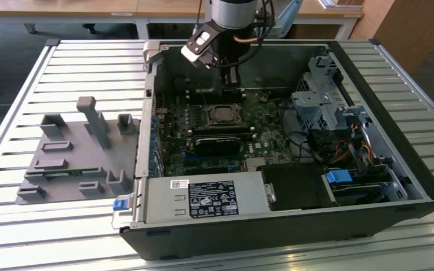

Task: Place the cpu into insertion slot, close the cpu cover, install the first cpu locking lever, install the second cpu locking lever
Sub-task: 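Install the first cpu locking lever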

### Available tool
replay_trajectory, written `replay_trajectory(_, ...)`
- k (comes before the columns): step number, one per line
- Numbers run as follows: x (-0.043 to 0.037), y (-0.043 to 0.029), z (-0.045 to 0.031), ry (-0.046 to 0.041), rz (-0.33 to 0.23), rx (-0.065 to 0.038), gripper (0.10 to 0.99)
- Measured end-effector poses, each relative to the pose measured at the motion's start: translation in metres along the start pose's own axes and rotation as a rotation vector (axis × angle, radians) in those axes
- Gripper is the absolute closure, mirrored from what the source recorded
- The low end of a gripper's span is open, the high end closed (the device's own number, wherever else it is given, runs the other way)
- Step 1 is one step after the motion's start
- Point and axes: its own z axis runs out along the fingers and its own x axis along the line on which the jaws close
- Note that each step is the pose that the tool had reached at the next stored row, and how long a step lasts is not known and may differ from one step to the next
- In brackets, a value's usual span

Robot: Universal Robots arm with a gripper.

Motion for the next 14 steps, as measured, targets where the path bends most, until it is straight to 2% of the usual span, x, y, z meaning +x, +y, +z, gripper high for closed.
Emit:
replay_trajectory(9, 0.0000, 0.0000, -0.0001, 0.0021, -0.110, 0.001, 0.980)
replay_trajectory(14, 0.0000, 0.0000, -0.0001, 0.0029, -0.154, 0.002, 0.980)
